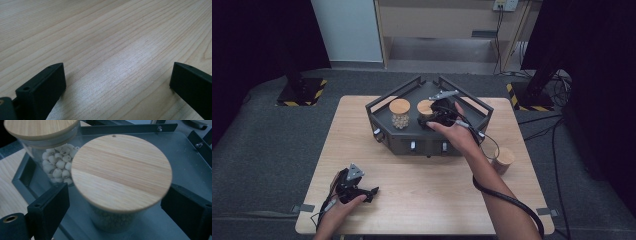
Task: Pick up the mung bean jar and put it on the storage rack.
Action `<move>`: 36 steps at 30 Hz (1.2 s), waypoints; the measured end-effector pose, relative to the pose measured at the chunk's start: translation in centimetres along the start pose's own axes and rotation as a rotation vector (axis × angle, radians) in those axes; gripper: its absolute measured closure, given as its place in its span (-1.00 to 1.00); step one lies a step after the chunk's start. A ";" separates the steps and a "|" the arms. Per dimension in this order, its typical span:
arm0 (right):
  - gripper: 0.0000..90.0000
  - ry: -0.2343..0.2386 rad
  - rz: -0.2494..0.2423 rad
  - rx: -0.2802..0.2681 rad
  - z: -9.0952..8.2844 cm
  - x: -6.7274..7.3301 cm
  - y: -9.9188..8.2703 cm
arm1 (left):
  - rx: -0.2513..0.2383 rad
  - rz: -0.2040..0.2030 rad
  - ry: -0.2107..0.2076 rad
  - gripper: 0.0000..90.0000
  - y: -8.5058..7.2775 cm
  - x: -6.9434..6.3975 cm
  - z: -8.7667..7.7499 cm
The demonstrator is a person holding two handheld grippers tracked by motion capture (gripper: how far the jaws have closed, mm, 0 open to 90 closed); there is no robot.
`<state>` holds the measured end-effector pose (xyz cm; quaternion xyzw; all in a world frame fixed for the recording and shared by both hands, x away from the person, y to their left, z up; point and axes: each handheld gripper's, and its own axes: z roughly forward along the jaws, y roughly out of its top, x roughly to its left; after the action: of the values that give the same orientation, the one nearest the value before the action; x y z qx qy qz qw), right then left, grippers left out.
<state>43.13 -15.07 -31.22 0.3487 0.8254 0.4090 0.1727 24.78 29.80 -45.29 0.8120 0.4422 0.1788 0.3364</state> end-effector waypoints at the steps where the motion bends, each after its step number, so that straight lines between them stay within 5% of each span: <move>1: -0.83 0.004 0.001 -0.003 -0.2 -0.1 -0.1 | 0.000 0.000 0.000 -1.00 0.0 0.0 0.0; 19: -0.85 0.039 -0.010 -0.030 -4.3 -0.9 -1.9 | 0.000 0.000 0.000 -1.00 0.0 0.0 0.0; 36: -0.84 0.018 -0.014 -0.044 -8.1 -1.8 -3.2 | 0.000 0.000 0.000 -1.00 0.0 0.0 0.0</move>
<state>38.38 -22.24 -28.89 0.3354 0.8201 0.4291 0.1758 24.79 29.80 -45.29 0.8121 0.4420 0.1788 0.3363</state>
